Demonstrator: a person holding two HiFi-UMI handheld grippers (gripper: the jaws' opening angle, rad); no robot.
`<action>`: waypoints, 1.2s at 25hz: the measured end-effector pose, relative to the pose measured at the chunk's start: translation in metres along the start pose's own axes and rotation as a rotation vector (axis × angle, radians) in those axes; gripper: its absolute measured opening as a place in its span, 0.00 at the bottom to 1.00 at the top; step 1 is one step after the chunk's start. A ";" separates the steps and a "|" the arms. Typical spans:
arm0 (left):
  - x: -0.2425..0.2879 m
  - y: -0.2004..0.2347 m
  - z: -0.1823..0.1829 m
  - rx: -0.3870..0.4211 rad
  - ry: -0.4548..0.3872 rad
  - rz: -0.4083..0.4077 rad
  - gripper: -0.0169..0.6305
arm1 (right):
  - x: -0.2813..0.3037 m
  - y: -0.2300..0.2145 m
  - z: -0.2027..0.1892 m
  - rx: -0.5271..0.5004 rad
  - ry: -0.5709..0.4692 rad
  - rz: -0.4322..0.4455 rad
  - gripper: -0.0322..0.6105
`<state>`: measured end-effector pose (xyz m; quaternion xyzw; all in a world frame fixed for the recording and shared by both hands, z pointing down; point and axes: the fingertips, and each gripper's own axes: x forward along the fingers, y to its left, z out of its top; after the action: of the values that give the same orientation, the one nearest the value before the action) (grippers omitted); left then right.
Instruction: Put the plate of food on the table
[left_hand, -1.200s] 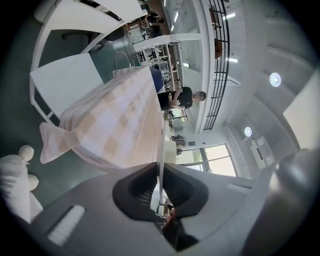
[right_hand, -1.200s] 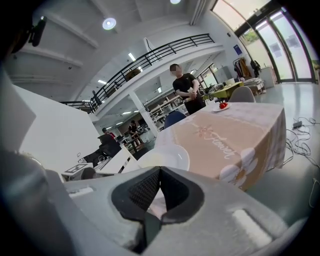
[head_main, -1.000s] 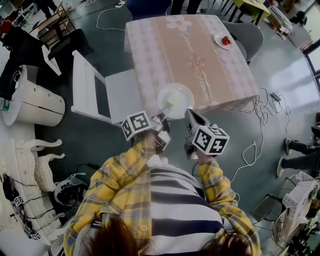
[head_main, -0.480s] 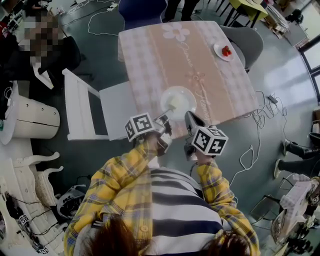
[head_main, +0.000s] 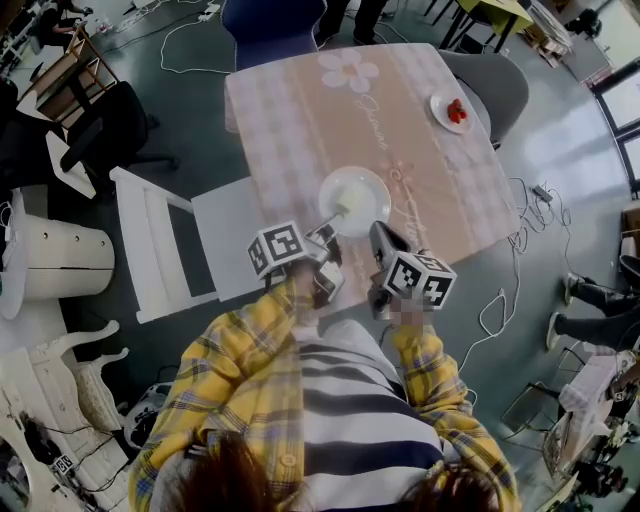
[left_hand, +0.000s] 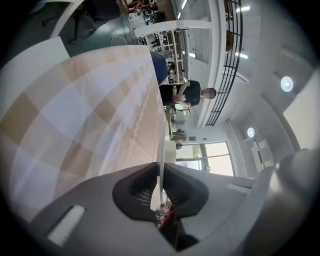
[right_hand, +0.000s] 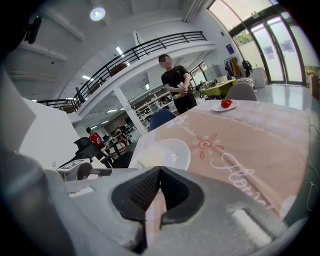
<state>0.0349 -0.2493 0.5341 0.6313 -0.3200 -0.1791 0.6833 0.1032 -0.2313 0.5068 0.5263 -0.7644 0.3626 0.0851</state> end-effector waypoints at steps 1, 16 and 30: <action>0.004 0.000 0.004 -0.001 -0.003 0.000 0.04 | 0.002 -0.001 0.001 0.001 0.002 -0.003 0.05; 0.079 -0.001 0.035 -0.001 -0.060 0.033 0.05 | 0.052 -0.050 0.040 -0.018 0.058 0.005 0.05; 0.128 0.008 0.064 -0.053 -0.141 0.088 0.05 | 0.101 -0.084 0.076 -0.030 0.112 0.059 0.05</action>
<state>0.0847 -0.3794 0.5690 0.5842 -0.3898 -0.2012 0.6829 0.1514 -0.3706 0.5422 0.4811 -0.7790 0.3823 0.1248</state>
